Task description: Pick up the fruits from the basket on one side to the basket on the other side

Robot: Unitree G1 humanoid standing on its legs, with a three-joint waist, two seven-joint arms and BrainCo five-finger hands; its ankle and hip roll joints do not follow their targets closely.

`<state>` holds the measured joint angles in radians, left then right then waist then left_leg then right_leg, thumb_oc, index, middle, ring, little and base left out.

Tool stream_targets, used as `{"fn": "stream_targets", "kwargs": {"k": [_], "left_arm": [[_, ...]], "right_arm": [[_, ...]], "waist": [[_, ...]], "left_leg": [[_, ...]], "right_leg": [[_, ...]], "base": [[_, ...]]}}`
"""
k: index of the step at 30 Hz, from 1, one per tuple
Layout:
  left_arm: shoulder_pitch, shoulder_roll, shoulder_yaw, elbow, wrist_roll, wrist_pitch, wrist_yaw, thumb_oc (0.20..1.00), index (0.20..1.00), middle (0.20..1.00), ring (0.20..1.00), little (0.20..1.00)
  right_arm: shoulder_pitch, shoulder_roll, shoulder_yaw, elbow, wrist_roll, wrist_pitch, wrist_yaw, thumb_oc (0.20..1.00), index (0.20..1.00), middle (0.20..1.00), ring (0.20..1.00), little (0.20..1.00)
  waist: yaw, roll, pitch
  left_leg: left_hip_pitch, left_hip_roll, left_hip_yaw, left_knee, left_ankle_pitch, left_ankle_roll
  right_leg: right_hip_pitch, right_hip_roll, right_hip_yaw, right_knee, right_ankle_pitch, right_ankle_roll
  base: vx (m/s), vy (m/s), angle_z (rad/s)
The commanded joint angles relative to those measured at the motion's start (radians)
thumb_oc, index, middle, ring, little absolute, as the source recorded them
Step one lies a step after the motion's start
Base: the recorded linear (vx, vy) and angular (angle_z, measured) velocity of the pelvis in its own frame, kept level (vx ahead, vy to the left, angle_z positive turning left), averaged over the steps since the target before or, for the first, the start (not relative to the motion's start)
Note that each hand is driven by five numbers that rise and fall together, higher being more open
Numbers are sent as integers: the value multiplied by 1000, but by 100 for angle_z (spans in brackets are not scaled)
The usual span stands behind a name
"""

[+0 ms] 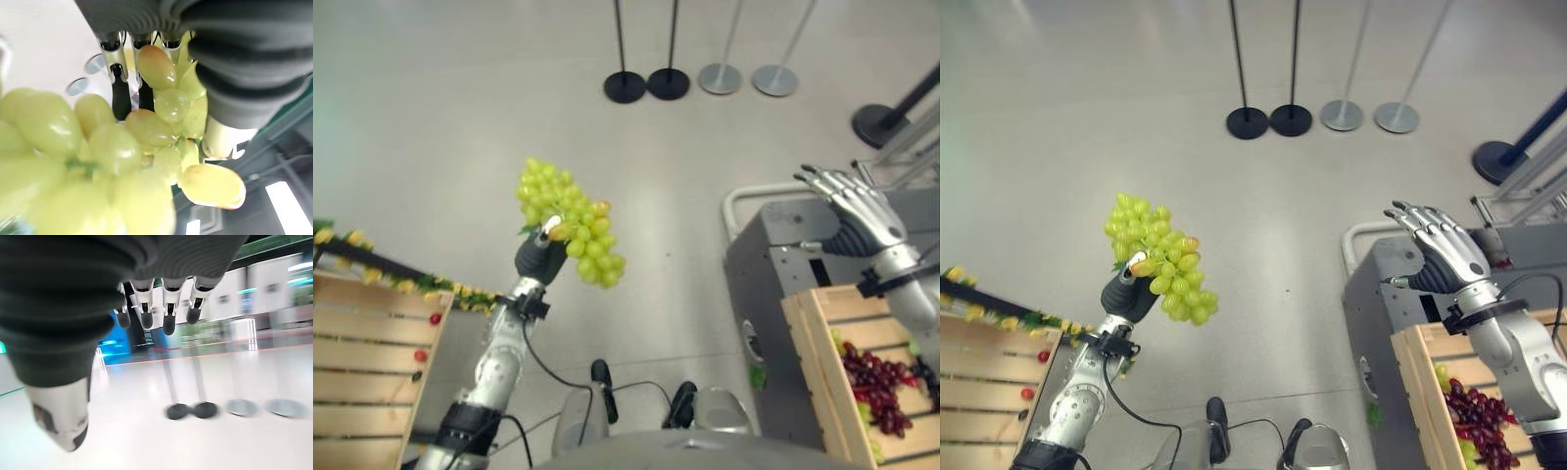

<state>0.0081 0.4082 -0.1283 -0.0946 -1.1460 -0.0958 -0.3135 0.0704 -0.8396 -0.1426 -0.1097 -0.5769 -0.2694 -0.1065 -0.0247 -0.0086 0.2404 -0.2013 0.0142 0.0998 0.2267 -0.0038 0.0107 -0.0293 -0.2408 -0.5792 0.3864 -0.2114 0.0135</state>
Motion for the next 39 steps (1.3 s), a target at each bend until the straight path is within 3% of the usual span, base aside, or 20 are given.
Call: {"fn": "stream_targets", "kwargs": {"k": [1, 2, 8, 9, 11, 12, 13, 14, 15, 16, 18, 20, 23, 25, 30, 31, 33, 34, 37, 39], "left_arm": [[4, 32, 61, -128, 48, -63, -37, 200, 200, 200, 200, 200], [10, 31, 68, -134, 50, -65, -36, 200, 200, 200, 200, 200], [14, 43, 66, -151, 64, -65, -40, 200, 200, 200, 200, 200], [14, 56, 61, -149, 64, -58, -47, 200, 200, 200, 200, 200], [22, 69, 49, -137, 75, -59, -52, 200, 200, 200, 200, 200], [19, 75, 33, -115, 71, -59, -52, 200, 200, 200, 200, 200], [18, 75, 32, -115, 71, -59, -52, 200, 200, 200, 200, 200], [12, 69, 24, -98, 64, -61, -50, 200, 200, 200, 200, 200], [-10, 72, 12, -72, 73, -59, -49, 200, 200, 200, 200, 200], [-11, 71, 11, -71, 74, -60, -50, 200, 200, 200, 200, 200], [-17, 76, 5, -51, 70, -66, -48, 200, 200, 200, 200, 200], [1, 69, 24, -45, 90, -79, -43, 200, 200, 200, 200, 200], [15, 64, 30, -44, 84, -76, -40, 200, 200, 200, 200, 200], [19, 63, 20, -37, 73, -70, -43, 200, 200, 200, 200, 200], [22, 54, 5, -31, 67, -68, -48, 200, 200, 200, 200, 200], [25, 52, 0, -25, 66, -64, -50, 200, 200, 200, 200, 200], [2, 41, -12, -6, 76, -64, -36, 200, 200, 200, 200, 200], [1, 41, -11, -5, 76, -64, -36, 200, 200, 200, 200, 200], [12, 32, 5, -3, 80, -60, -37, 200, 200, 200, 200, 200], [13, 26, 4, -1, 74, -58, -33, 200, 200, 200, 200, 200]], "right_arm": [[-102, 20, 45, 19, 24, -9, -18, 1000, 1000, 1000, 1000, 1000], [-107, 30, 63, 29, 26, -11, -13, 1000, 1000, 1000, 1000, 1000], [-133, 57, 123, 53, 19, -14, 15, 1000, 1000, 1000, 1000, 1000], [-141, 62, 140, 58, 10, -14, 26, 1000, 1000, 1000, 1000, 1000], [-147, 67, 157, 63, 6, -17, 37, 1000, 1000, 1000, 1000, 1000], [-120, 64, 158, 70, 7, -23, 45, 1000, 1000, 1000, 1000, 1000], [-120, 63, 157, 70, 7, -23, 45, 1000, 1000, 1000, 1000, 1000], [-101, 58, 154, 70, 9, -26, 48, 1000, 1000, 1000, 1000, 1000], [-63, 35, 133, 65, 2, -31, 47, 1000, 1000, 1000, 1000, 1000], [-62, 35, 132, 65, 2, -32, 47, 1000, 1000, 1000, 1000, 1000], [-33, 19, 114, 63, 8, -39, 47, 1000, 1000, 1000, 1000, 1000], [-42, 20, 106, 67, 33, -40, 44, 1000, 1000, 1000, 1000, 1000], [-45, 15, 105, 66, 52, -46, 50, 1000, 1000, 1000, 1000, 1000], [-38, -9, 88, 63, 69, -56, 46, 1000, 1000, 1000, 1000, 1000], [-27, -40, 61, 61, 79, -63, 37, 1000, 1000, 1000, 1000, 1000], [-23, -50, 53, 58, 80, -64, 37, 1000, 1000, 1000, 1000, 1000], [-41, -66, 48, 63, 71, -53, 21, 1000, 1000, 1000, 1000, 1000], [-42, -65, 49, 63, 71, -53, 21, 1000, 1000, 1000, 1000, 1000], [-60, -53, 58, 49, 73, -54, 34, 1000, 1000, 1000, 1000, 1000], [-59, -51, 52, 46, 73, -54, 33, 1000, 1000, 1000, 1000, 1000]], "waist": [[45, -39, -25], [49, -42, -35], [71, -45, -48], [67, -45, -41], [52, -41, -28], [21, -37, -36], [23, -35, -38], [9, -36, -42], [-13, -28, -48], [-14, -27, -49], [-42, -30, -56], [-6, -51, -61], [6, -50, -58], [17, -44, -43], [11, -25, -25], [7, -20, -19], [-25, -30, 11], [-23, -29, 12], [-23, -66, 19], [-32, -62, 17]], "left_leg": [[43, 32, 9, -24, -70, -24], [54, 23, -10, -26, -95, -25], [61, -17, -19, -26, -92, 8], [76, -39, -34, -9, -107, 24], [84, -56, -65, 8, -109, 39], [86, -74, -120, -8, -96, 39], [84, -72, -119, -12, -91, 38], [92, -83, -152, -23, -84, 32], [78, -94, -232, -25, -64, 13], [77, -93, -234, -24, -65, 12], [68, -96, -290, -28, -53, 0], [45, -87, -302, -24, -49, -17], [28, -69, -315, -27, -28, -31], [-7, -55, -380, -38, 20, -65], [-50, -40, -409, -64, 79, -99], [-64, -27, -381, -71, 94, -101], [-132, 59, -139, 7, 101, -96], [-135, 61, -137, 16, 95, -97], [-83, 64, -121, 192, -71, -68], [-59, 73, -94, 164, -77, -64]], "right_leg": [[-57, 35, 15, -105, 127, 83], [-51, 32, 34, -98, 114, 101], [-54, -27, 5, -41, 149, 123], [-62, -60, 40, 42, 163, 146], [-92, -38, 151, 114, 190, 162], [-127, 65, 352, 102, 145, 155], [-129, 68, 352, 97, 151, 154], [-139, 113, 434, 73, 121, 146], [-148, 133, 568, 12, 120, 135], [-147, 133, 566, 10, 120, 135], [-151, 189, 705, -18, 103, 123], [-114, 154, 607, -93, 95, 116], [-105, 165, 580, -102, 82, 110], [-98, 186, 543, -112, 62, 88], [-90, 197, 461, -137, 56, 74], [-87, 196, 439, -142, 58, 70], [-90, 163, 380, -167, 88, 65], [-91, 164, 382, -165, 87, 65], [-97, 132, 366, -159, 92, 49], [-103, 131, 347, -152, 85, 51]], "base": [[11, 193, 49], [-66, 209, 39], [30, 185, 36], [57, 162, 6], [37, 112, 34], [2, -1, 52], [37, -37, 74], [45, -109, 104], [54, -109, 98], [27, -141, 105], [24, -129, 116], [-21, -251, 113], [-92, -253, 31], [-156, -246, 58], [-135, -161, 93], [-114, -51, 81], [-212, -70, 121], [-160, -63, 86], [-72, -84, 20], [-41, -5, 21]]}}
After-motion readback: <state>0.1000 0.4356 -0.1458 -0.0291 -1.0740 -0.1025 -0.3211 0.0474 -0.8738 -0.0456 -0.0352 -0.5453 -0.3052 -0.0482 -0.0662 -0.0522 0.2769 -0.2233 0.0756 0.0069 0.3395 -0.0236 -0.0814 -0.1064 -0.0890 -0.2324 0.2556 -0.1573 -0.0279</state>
